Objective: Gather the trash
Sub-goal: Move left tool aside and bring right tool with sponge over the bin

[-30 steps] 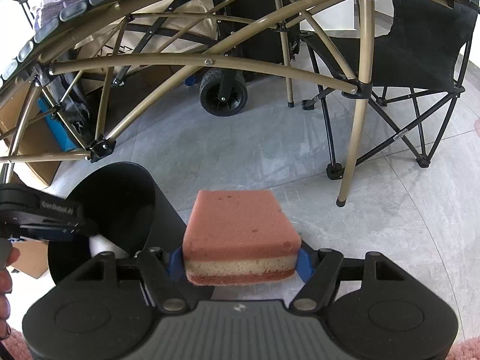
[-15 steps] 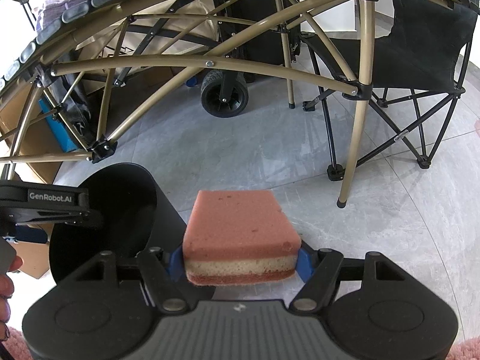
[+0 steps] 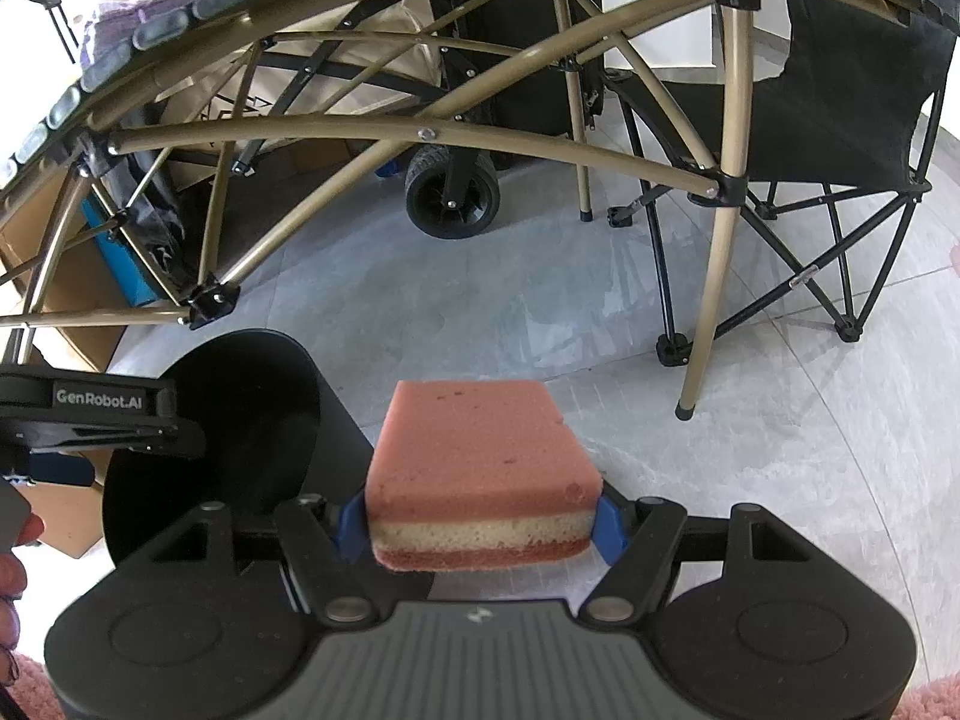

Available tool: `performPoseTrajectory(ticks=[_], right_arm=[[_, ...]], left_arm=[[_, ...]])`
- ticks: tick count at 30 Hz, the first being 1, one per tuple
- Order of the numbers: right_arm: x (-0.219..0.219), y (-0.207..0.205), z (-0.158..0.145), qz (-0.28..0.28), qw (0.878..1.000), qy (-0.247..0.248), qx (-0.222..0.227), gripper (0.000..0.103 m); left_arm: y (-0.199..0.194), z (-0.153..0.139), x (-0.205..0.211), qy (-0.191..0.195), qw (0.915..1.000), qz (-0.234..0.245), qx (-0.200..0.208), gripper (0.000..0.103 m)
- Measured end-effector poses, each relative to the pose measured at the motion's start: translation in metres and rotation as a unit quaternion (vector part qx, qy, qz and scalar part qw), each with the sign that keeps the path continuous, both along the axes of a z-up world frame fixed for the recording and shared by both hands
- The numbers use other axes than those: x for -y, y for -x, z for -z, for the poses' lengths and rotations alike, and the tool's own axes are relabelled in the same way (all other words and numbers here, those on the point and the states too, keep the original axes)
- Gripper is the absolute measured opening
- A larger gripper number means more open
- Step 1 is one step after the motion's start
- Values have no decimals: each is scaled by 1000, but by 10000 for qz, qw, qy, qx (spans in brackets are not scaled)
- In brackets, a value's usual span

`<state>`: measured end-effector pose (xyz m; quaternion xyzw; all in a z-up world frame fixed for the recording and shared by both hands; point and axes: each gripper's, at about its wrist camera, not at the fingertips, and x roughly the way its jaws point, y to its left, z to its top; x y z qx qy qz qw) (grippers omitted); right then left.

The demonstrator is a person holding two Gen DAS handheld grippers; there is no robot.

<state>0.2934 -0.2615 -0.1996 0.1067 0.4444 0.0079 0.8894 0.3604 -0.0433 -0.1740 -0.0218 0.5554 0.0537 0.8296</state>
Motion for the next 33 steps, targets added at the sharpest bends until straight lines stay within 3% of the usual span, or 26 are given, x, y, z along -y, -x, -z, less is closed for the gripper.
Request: performPoseTrajectory(ticks=[9,19,27,33], right_arm=[[-29,-1,-18,-333,9991,-24,264,69],[-87,-7,-34,-917,9947,58,464,69],[-139,-22,-32,-1366,9903,16,257,69],[-169,-37,-24,-1405,9900,-83,-71,69]], left_arm=[[14,-12,-28,31,9998,-56,179,103],[34,-26,-87,35,9984,-368,436,103],[49,-23,-131,-61,9965,-689,469,103],[57,-16,-161,-150,9949,-886,468,103]])
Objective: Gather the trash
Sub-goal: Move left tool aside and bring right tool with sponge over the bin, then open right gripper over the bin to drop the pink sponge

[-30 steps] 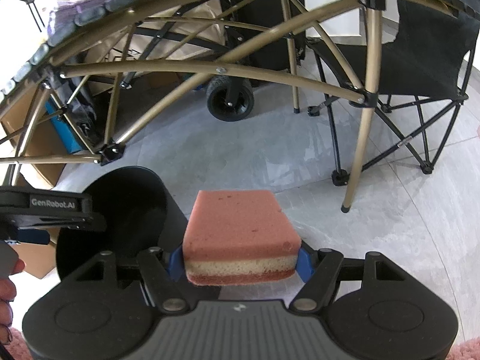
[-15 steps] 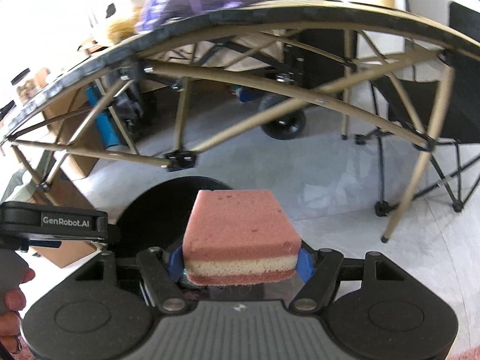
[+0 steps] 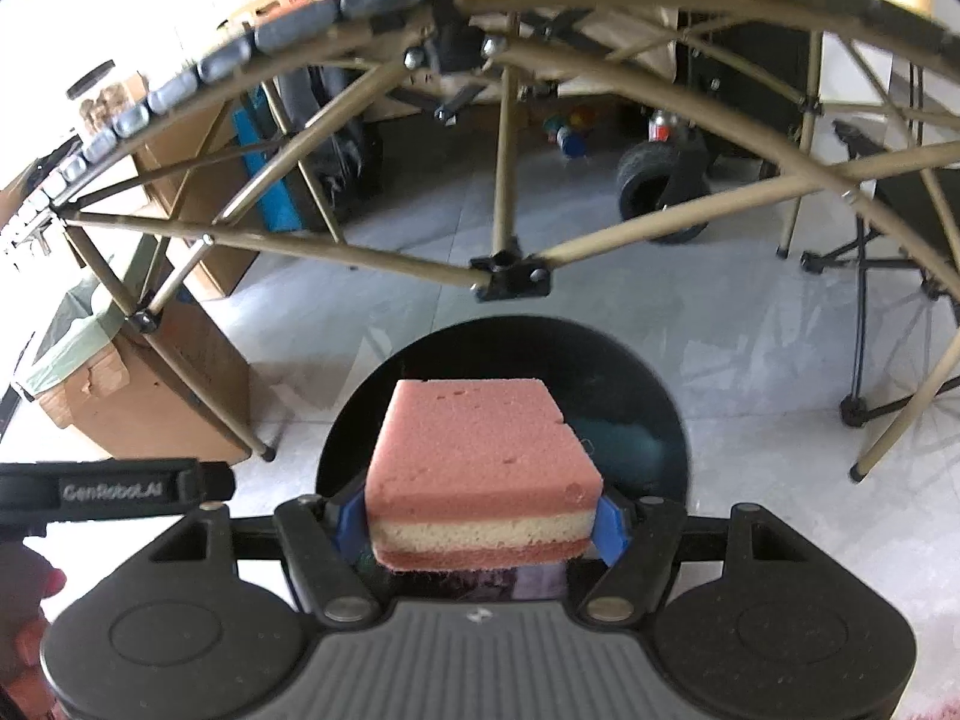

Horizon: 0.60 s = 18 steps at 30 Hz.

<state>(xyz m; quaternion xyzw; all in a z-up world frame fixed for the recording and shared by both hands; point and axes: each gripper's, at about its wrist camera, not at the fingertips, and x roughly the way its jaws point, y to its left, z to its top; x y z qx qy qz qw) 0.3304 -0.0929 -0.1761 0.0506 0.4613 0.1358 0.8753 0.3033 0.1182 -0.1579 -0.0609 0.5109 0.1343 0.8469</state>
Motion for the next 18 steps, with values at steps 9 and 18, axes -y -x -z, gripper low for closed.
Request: performPoseTrajectory(ticks=[9,18], right_arm=[[-20,-21,22,141,9982,391,-421,69],[-27,-19,29,-18,9969,593,-523,69]], left_arm=[[7,17,-27,-75,9995,-233,-215,103],[7,23,-23,-112,9995,-143,-276,103]])
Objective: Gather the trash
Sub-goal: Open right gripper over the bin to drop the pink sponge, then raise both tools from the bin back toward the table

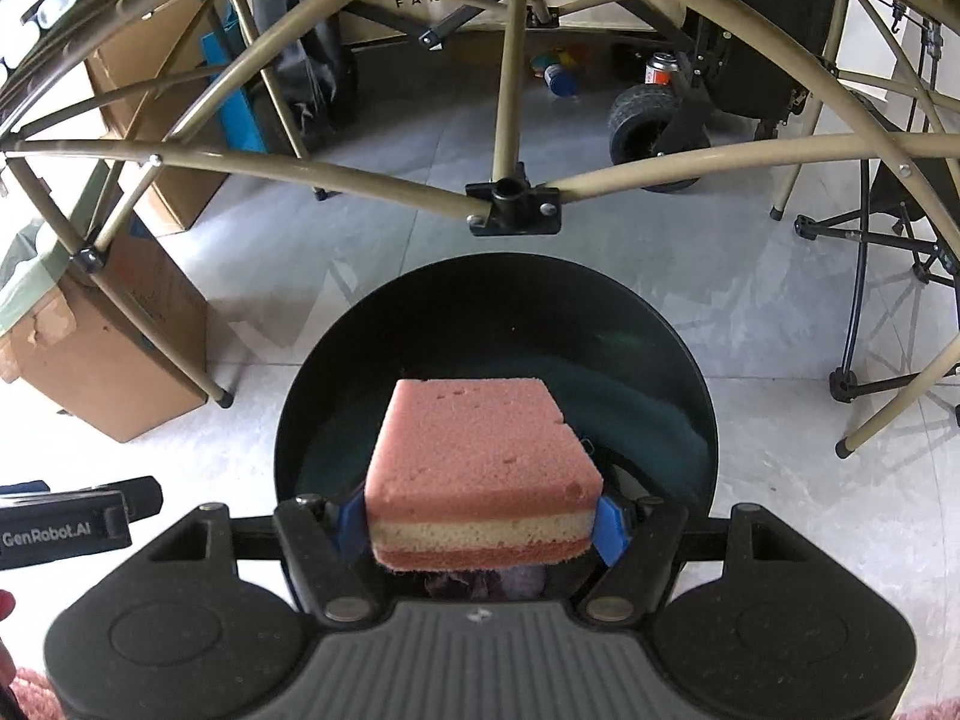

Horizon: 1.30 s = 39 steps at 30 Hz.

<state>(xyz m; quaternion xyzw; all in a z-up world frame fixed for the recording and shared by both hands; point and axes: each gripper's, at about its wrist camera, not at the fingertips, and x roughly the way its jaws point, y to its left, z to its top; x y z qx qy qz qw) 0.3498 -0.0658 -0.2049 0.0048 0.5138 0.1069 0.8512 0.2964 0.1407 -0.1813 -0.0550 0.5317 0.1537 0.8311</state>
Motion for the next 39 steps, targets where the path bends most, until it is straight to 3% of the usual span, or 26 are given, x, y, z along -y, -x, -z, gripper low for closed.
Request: performPoseTrajectory(ticks=[5,7,8,9,39], right_arm=[[1,-1,-1,5,10000,32,-38,71],[1,-1,-2,11,10000,91,-19,84],[0,-1,-3,-7,9999,153,-9,102],[-1,0,-3,-21,9998,211,8,103],[7,9,-11,-42,9998,183,24,103]], left_arm=[[0,0,0,-3,10000,0,-12,103],[-1,0,1,1,10000,-6,-16,103],[-1,0,1,2,10000,1,-19,103],[-1,0,1,4,10000,5,-22,103],[-2,2,5,-12,9999,81,-58,103]])
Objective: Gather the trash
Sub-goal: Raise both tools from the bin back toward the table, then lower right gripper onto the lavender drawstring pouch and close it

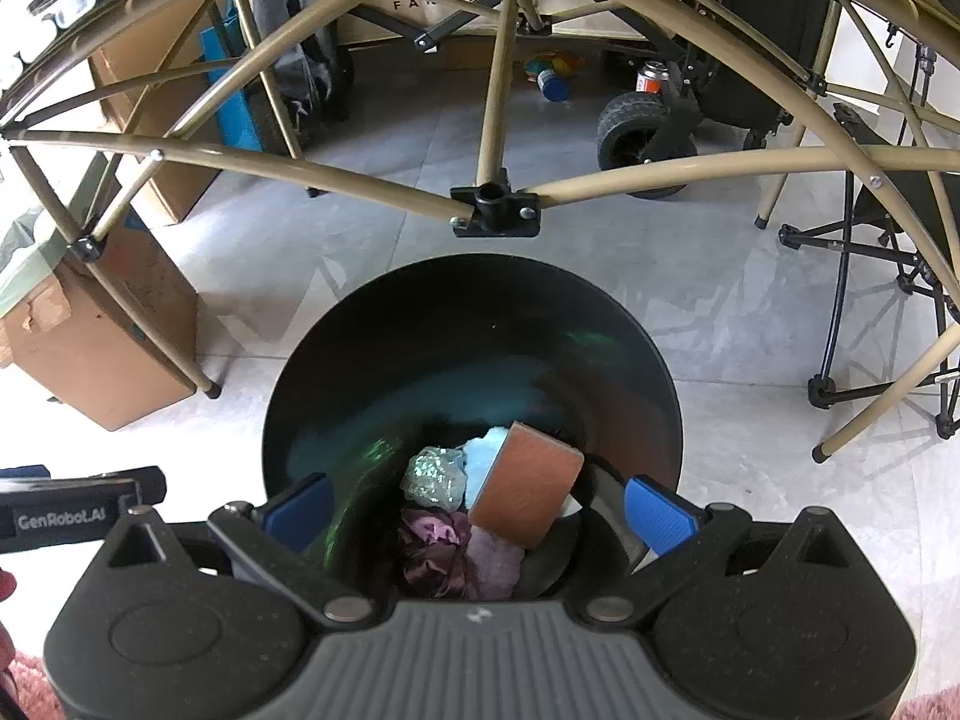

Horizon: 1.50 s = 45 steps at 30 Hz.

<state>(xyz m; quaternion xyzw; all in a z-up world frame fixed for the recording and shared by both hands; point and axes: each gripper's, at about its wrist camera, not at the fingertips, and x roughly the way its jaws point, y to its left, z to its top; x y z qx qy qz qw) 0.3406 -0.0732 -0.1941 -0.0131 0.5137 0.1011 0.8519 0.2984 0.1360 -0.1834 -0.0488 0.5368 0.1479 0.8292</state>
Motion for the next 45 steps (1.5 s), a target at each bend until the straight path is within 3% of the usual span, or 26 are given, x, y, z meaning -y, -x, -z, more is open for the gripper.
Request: performPoseTrajectory(ticks=[14,22,30,36,42,45], right_arm=[[10,18,-19,-91,9997,-229,77,103],[26,30,-41,-23,9981,-419,444,103],[58,47,-87,97,9867,-731,1449,103],[78,55,-130,227,9614,-830,2614,103],[86,33,-161,264,9366,-755,3411,103],[85,14,-169,354,9307,-747,3563,103]], left_arm=[[3,-13,14,-60,9998,133,129,103],[12,-47,31,6,9978,231,628,103],[20,-96,56,-8,9901,317,1367,103],[14,-127,72,-55,9824,343,1835,103],[-1,-152,89,-79,9753,329,2184,103],[-12,-163,93,-119,9715,287,2349,103]])
